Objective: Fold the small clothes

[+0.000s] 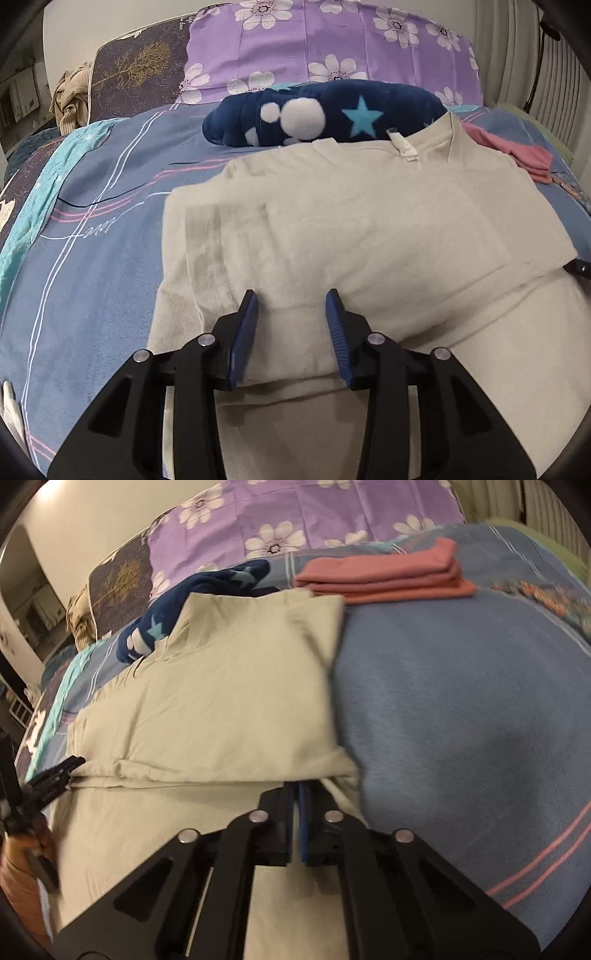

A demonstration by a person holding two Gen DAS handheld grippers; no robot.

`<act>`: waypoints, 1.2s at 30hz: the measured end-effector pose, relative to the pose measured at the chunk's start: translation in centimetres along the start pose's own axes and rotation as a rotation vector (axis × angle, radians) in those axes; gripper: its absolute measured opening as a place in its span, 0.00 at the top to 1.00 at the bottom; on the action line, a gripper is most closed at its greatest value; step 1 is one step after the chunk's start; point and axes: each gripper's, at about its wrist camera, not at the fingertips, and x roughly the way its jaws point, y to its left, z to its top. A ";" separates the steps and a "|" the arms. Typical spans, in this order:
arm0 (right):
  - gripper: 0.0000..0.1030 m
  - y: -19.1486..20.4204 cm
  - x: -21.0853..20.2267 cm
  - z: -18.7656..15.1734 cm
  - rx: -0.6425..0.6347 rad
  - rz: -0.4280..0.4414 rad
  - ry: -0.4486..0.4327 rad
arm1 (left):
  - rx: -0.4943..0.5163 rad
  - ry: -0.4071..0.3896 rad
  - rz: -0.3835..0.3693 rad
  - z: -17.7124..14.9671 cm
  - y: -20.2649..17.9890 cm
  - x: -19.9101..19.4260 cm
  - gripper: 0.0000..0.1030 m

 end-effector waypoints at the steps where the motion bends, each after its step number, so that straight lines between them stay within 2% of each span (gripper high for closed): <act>1: 1.00 -0.3 -0.4 -0.1 -0.003 0.011 0.010 | -0.014 0.004 -0.007 0.0 0.2 0.0 0.61; 3: 0.96 -0.1 -1.4 -0.4 -0.036 0.012 0.034 | -0.021 -0.002 -0.014 -0.2 0.6 0.0 0.61; 4: 0.90 0.1 -2.0 -0.5 -0.052 0.012 0.050 | -0.022 0.000 -0.015 -0.2 0.7 -0.1 0.61; 5: 0.78 0.4 -2.8 -0.4 -0.069 0.023 0.060 | -0.019 0.001 -0.011 -0.2 0.5 0.1 0.61; 9: 0.74 1.4 -6.1 1.4 -0.118 0.046 -0.025 | -0.004 0.001 0.005 -0.2 0.0 0.0 0.60; 11: 0.71 1.2 -6.2 3.5 -0.121 0.026 -0.058 | -0.003 -0.001 0.008 -0.2 -0.2 0.0 0.60; 13: 0.71 0.3 -4.5 6.0 -0.096 0.016 -0.046 | 0.000 -0.002 0.013 -0.1 -0.4 0.2 0.60; 17: 0.69 -3.1 1.1 10.8 0.058 0.083 0.034 | 0.017 -0.004 0.035 -0.2 -0.7 0.2 0.60; 20: 0.54 -4.1 5.7 12.9 0.111 0.132 0.097 | 0.029 -0.004 0.051 -0.1 -1.0 0.3 0.60; 21: 0.54 -4.1 6.4 13.2 0.126 0.145 0.094 | 0.032 -0.005 0.055 -0.1 -1.0 0.2 0.59; 22: 0.64 -4.1 6.8 13.5 0.137 0.145 0.072 | 0.034 -0.005 0.057 -0.1 -1.0 0.3 0.59; 23: 0.98 -3.9 6.9 13.8 0.134 0.147 0.065 | 0.033 -0.005 0.055 -0.1 -1.0 0.2 0.59; 24: 0.98 -3.4 6.4 14.1 0.131 0.143 0.050 | 0.031 -0.005 0.054 -0.1 -1.0 0.2 0.59; 26: 0.98 -1.8 3.2 14.1 0.068 0.129 -0.076 | 0.026 -0.006 0.049 -0.1 -0.9 0.2 0.59; 27: 0.98 -0.7 1.4 13.8 0.005 0.101 -0.136 | 0.026 -0.007 0.048 -0.1 -1.0 0.2 0.59; 28: 0.98 0.8 -0.2 13.3 -0.086 0.036 -0.203 | 0.028 -0.006 0.050 -0.1 -1.0 0.2 0.59; 29: 0.98 1.6 -0.5 13.1 -0.141 -0.016 -0.230 | 0.030 -0.006 0.052 -0.1 -1.0 0.2 0.59; 30: 0.98 2.2 -0.2 12.9 -0.189 -0.074 -0.237 | 0.032 -0.006 0.054 -0.1 -1.0 0.3 0.59; 32: 0.96 2.4 2.4 12.7 -0.273 -0.230 -0.189 | 0.031 -0.006 0.055 -0.1 -1.0 0.3 0.59; 34: 0.96 1.0 4.1 12.6 -0.250 -0.303 -0.127 | 0.032 -0.007 0.056 -0.1 -1.0 0.3 0.59; 35: 0.96 0.0 4.1 12.5 -0.201 -0.282 -0.110 | 0.034 -0.007 0.059 -0.1 -1.1 0.3 0.59; 36: 0.96 -1.1 3.5 12.2 -0.152 -0.226 -0.104 | 0.036 -0.008 0.061 -0.1 -1.1 0.3 0.59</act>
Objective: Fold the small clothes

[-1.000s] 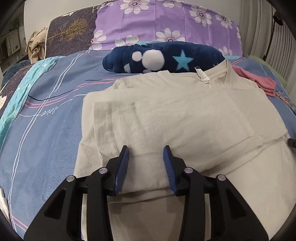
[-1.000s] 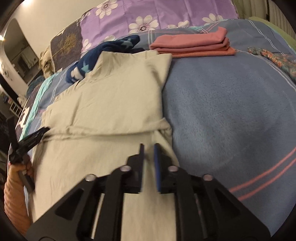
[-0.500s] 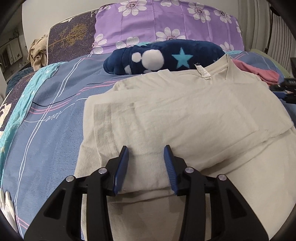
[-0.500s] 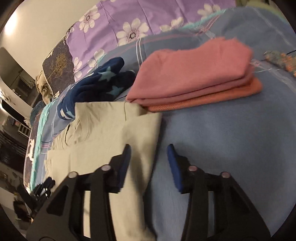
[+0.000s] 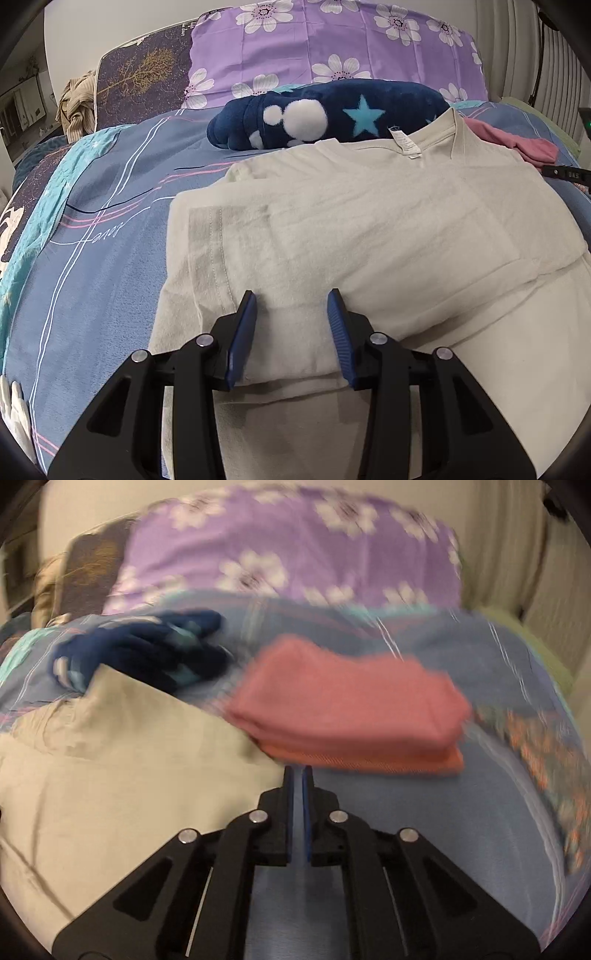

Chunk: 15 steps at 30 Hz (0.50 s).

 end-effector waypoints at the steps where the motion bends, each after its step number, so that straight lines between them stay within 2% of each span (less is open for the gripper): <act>1: 0.94 -1.0 -0.8 -0.5 0.054 0.092 0.013 | 0.002 0.000 0.003 0.0 0.0 0.0 0.59; 4: 0.92 -1.7 -3.4 -2.5 0.070 0.318 0.062 | 0.000 0.001 0.000 0.0 0.0 0.0 0.59; 6: 0.90 -1.0 -4.6 -4.5 0.029 0.409 0.132 | -0.002 0.000 -0.001 0.0 0.0 0.0 0.59; 8: 0.90 -0.7 -5.0 -7.7 -0.006 0.375 0.229 | 0.002 0.000 0.003 0.0 0.0 0.0 0.59; 10: 0.91 -1.4 -6.0 -10.2 0.011 0.360 0.261 | 0.006 -0.002 0.010 0.0 -0.1 -0.1 0.59; 11: 0.94 -1.8 -6.6 -10.9 0.023 0.349 0.265 | 0.008 -0.002 0.012 -0.1 -0.1 -0.1 0.59; 15: 0.94 -2.9 -9.7 -12.9 0.035 0.274 0.231 | 0.009 -0.001 0.012 0.0 -0.1 0.0 0.59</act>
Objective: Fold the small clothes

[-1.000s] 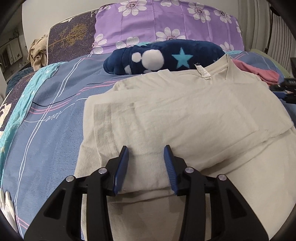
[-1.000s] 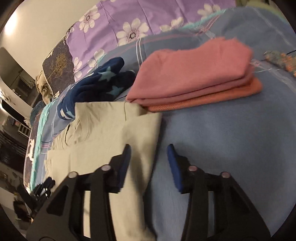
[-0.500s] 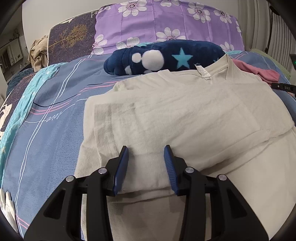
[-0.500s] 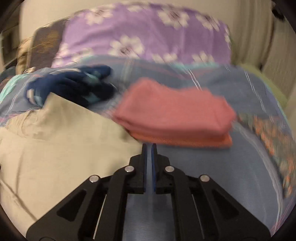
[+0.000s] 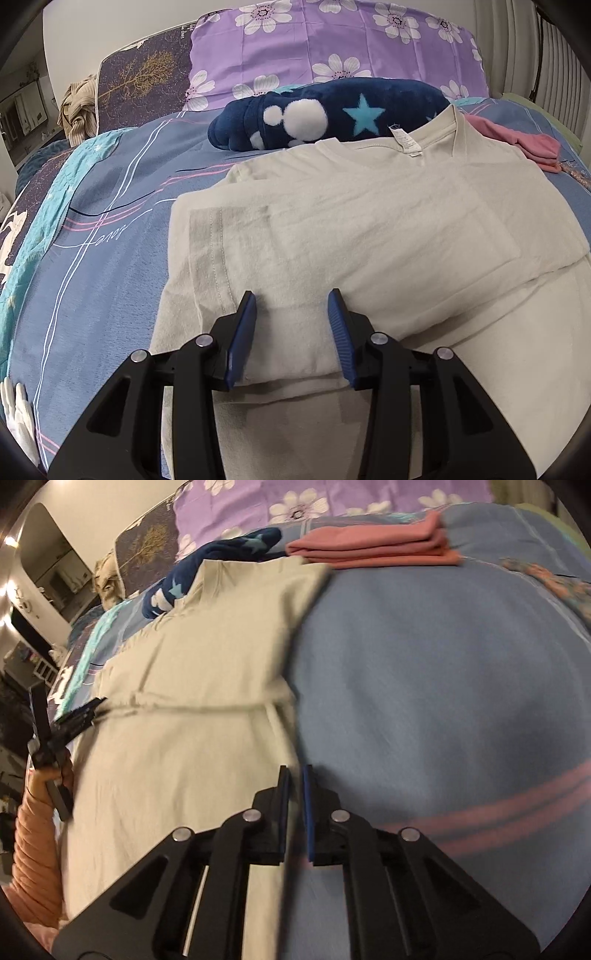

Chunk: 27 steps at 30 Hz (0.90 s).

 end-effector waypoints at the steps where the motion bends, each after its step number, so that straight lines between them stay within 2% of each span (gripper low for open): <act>1: 0.93 0.0 -0.6 -0.5 0.003 -0.022 -0.013 | -0.001 0.000 -0.002 0.0 0.0 0.0 0.59; 2: 0.88 -0.3 -1.0 -0.8 0.009 -0.026 -0.024 | -0.003 0.000 -0.004 0.0 0.0 0.0 0.59; 5: 0.88 -0.3 -2.0 -1.9 0.033 0.004 -0.036 | -0.018 -0.012 -0.006 -0.1 0.1 -0.6 0.56; 6: 0.88 -0.2 -2.2 -2.7 0.036 0.010 -0.035 | -0.039 -0.017 -0.028 -0.2 0.4 -1.1 0.54; 9: 0.88 0.1 -3.0 -4.1 0.033 0.014 -0.037 | -0.139 -0.052 -0.216 -1.7 1.6 -3.7 0.54; 10: 0.88 0.0 -3.5 -4.8 0.035 0.017 -0.037 | -0.140 -0.057 -0.239 -2.4 1.8 -4.7 0.54; 13: 0.85 -0.3 -4.3 -5.8 0.044 0.012 -0.038 | -0.077 -0.060 -0.180 -4.8 2.0 -7.5 0.49; 15: 0.84 -0.4 -4.8 -6.4 0.045 0.011 -0.043 | -0.070 -0.047 -0.168 -6.4 2.7 -9.3 0.48; 16: 0.83 -0.3 -5.0 -6.7 0.042 0.015 -0.047 | -0.070 -0.046 -0.170 -7.2 3.1 -10.1 0.45; 17: 0.81 -0.2 -5.2 -6.9 0.039 0.020 -0.050 | -0.067 -0.047 -0.160 -8.4 3.4 -11.2 0.35; 20: 0.77 0.3 -5.6 -7.6 0.026 0.035 -0.052 | -0.029 -0.023 -0.111 -11.3 4.0 -12.7 0.34; 22: 0.76 0.6 -5.6 -8.1 0.023 0.044 -0.047 | -0.015 0.024 -0.087 -13.5 4.2 -13.0 0.34; 24: 0.76 1.0 -5.6 -8.6 0.024 0.057 -0.041 | -0.017 0.057 -0.090 -14.9 4.5 -13.2 0.34; 27: 0.74 2.0 -6.0 -9.4 -0.004 0.063 -0.045 | -0.056 0.052 -0.110 -16.2 4.9 -14.1 0.34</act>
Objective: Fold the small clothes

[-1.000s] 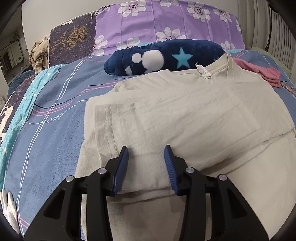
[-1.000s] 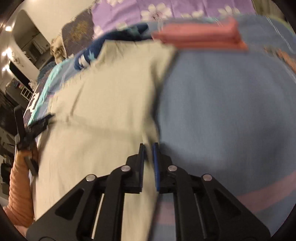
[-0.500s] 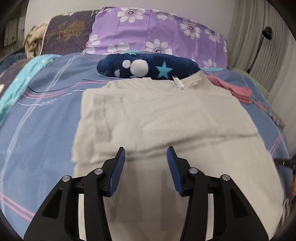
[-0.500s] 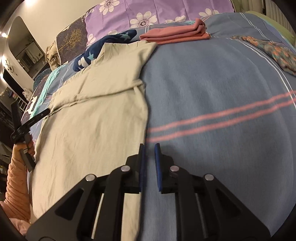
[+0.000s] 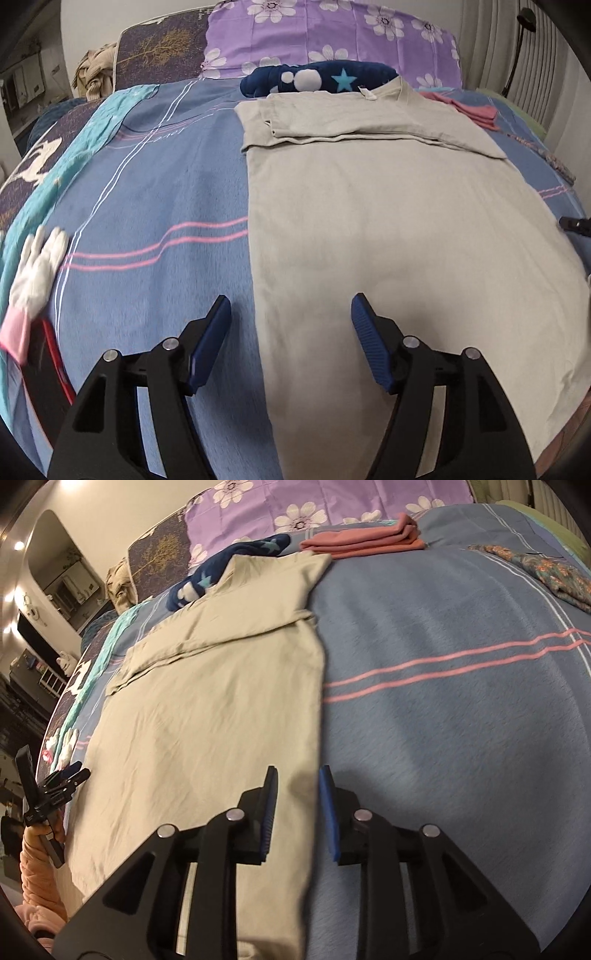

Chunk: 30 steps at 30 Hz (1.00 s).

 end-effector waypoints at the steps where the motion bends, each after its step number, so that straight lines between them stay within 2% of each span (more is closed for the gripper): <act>1: 0.72 0.3 -0.2 -0.2 -0.009 0.000 -0.003 | -0.012 0.001 -0.006 -0.2 0.0 -0.3 0.34; 7: 0.69 1.0 -3.3 -2.7 -0.063 0.030 -0.045 | 0.045 -0.021 0.023 -2.2 -1.1 -2.5 0.34; 12: 0.59 1.2 -6.4 -5.3 -0.135 0.110 -0.068 | 0.060 -0.058 0.049 -3.8 -1.8 -4.4 0.26; 14: 0.51 1.4 -6.9 -6.1 -0.164 0.142 -0.058 | 0.050 -0.067 0.038 -4.5 -2.1 -4.7 0.26; 19: 0.50 1.7 -6.6 -8.1 -0.229 0.178 0.007 | 0.051 -0.063 0.050 -5.4 -3.0 -4.7 0.25; 21: 0.52 1.9 -6.2 -8.6 -0.253 0.190 0.026 | 0.045 -0.065 0.054 -5.4 -3.2 -4.8 0.24; 22: 0.61 2.0 -6.0 -8.9 -0.268 0.186 0.031 | 0.042 -0.066 0.056 -5.4 -3.2 -5.0 0.24; 23: 0.77 2.1 -5.9 -9.0 -0.281 0.171 0.026 | 0.042 -0.068 0.061 -5.3 -3.2 -5.1 0.23; 25: 0.96 2.0 -6.0 -8.7 -0.280 0.143 0.003 | 0.044 -0.070 0.076 -5.2 -3.1 -5.3 0.23; 27: 0.96 1.5 -6.8 -8.1 -0.258 0.173 -0.044 | 0.042 -0.075 0.095 -5.0 -2.8 -5.6 0.23; 30: 0.96 0.7 -9.1 -5.9 -0.222 0.210 -0.170 | 0.020 -0.085 0.110 -4.5 -1.9 -6.3 0.23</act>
